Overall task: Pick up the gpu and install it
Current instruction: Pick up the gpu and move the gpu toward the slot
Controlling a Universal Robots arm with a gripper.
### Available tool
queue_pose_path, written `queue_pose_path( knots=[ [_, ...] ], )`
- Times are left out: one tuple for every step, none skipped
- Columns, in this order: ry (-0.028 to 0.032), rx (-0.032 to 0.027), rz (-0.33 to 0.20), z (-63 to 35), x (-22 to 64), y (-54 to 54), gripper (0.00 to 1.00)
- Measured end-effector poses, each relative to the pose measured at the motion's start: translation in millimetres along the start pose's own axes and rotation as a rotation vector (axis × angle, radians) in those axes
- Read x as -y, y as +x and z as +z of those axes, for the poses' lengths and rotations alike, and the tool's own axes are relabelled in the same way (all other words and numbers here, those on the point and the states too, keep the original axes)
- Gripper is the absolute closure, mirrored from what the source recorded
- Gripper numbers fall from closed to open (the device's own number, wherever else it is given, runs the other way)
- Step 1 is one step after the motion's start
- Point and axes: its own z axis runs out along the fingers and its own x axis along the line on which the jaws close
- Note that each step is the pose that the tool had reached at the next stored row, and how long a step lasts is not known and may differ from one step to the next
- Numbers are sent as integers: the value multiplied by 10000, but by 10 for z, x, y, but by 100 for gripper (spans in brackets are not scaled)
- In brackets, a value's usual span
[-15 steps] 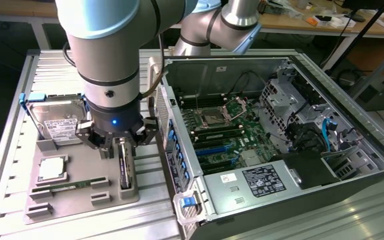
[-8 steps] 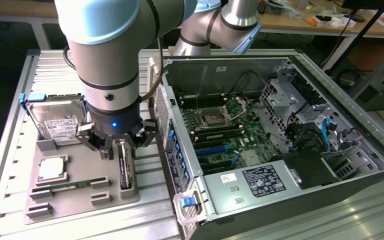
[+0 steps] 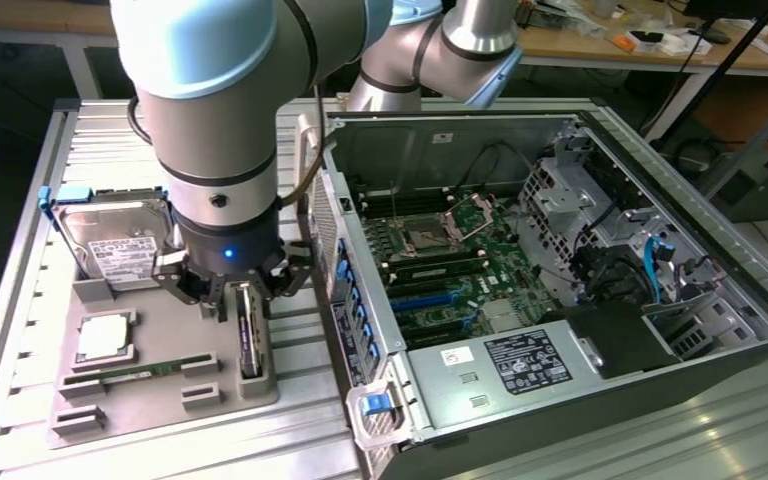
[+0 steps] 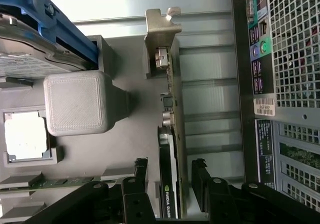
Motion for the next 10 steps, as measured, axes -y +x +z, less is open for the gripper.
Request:
queue_pose_path(
  knots=[
    [-1,0,-1,6,-3,1,52],
    [-1,1,-1,11,-6,2,52],
    [-2,1,-1,23,-15,4,52],
    [-2,2,-1,32,-19,5,52],
    [-2,2,-1,38,-21,6,52],
    [-2,2,-1,43,-23,6,52],
    [-2,1,-1,49,-25,7,52],
    [-2,1,-1,54,-26,7,52],
    [-2,2,-1,75,-27,8,52],
    [-1,1,-1,80,-28,9,52]
  ],
)
